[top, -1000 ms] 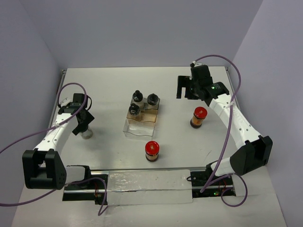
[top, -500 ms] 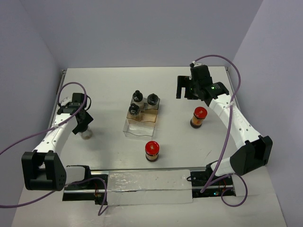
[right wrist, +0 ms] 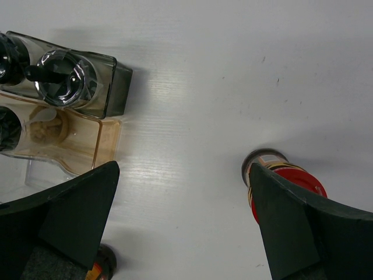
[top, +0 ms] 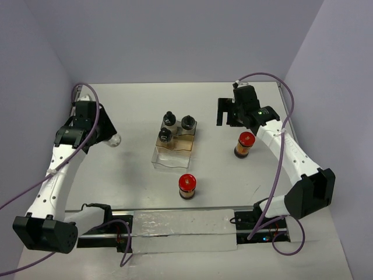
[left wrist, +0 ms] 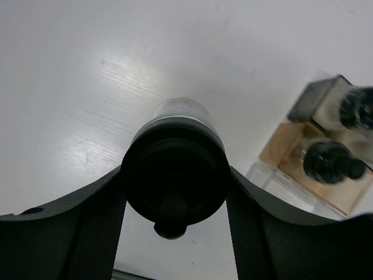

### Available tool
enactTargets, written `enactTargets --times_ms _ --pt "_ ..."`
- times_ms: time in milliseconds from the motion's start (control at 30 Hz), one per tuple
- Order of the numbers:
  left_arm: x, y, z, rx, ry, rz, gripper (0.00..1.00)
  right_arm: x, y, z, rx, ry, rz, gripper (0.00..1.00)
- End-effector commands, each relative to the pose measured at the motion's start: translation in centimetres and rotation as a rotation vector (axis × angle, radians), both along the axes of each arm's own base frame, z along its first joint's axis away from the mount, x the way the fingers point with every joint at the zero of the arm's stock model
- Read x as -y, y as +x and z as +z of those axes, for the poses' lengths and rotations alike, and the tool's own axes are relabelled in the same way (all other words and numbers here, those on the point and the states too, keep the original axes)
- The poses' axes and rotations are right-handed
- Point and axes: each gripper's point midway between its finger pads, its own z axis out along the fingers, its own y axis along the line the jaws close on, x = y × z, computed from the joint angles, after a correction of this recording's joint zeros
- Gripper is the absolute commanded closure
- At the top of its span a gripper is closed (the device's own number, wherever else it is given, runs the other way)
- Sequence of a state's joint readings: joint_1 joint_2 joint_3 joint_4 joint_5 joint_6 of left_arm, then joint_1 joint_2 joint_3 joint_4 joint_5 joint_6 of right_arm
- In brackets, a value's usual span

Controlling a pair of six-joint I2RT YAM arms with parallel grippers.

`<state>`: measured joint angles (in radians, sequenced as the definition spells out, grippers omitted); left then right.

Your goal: Organize the condiment bottles

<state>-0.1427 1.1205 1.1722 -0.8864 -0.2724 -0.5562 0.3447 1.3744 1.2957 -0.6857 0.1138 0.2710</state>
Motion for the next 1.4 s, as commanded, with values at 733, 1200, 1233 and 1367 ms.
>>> enactTargets --times_ms 733,1200,1233,1367 --pt "26.1 2.2 9.9 0.159 -0.037 -0.775 0.90 3.8 -3.3 5.9 0.173 -0.043 -0.112 0.00" --pt "29.9 5.5 3.9 0.063 0.029 -0.728 0.90 6.6 -5.8 7.0 0.252 -0.068 -0.193 0.00" --pt "30.0 5.8 3.5 0.056 0.037 -0.722 0.90 6.7 -5.8 7.2 0.261 -0.065 -0.196 0.00" --pt "30.6 6.3 1.4 0.012 0.054 -0.723 0.90 7.2 -6.0 7.5 0.271 -0.073 -0.215 0.00"
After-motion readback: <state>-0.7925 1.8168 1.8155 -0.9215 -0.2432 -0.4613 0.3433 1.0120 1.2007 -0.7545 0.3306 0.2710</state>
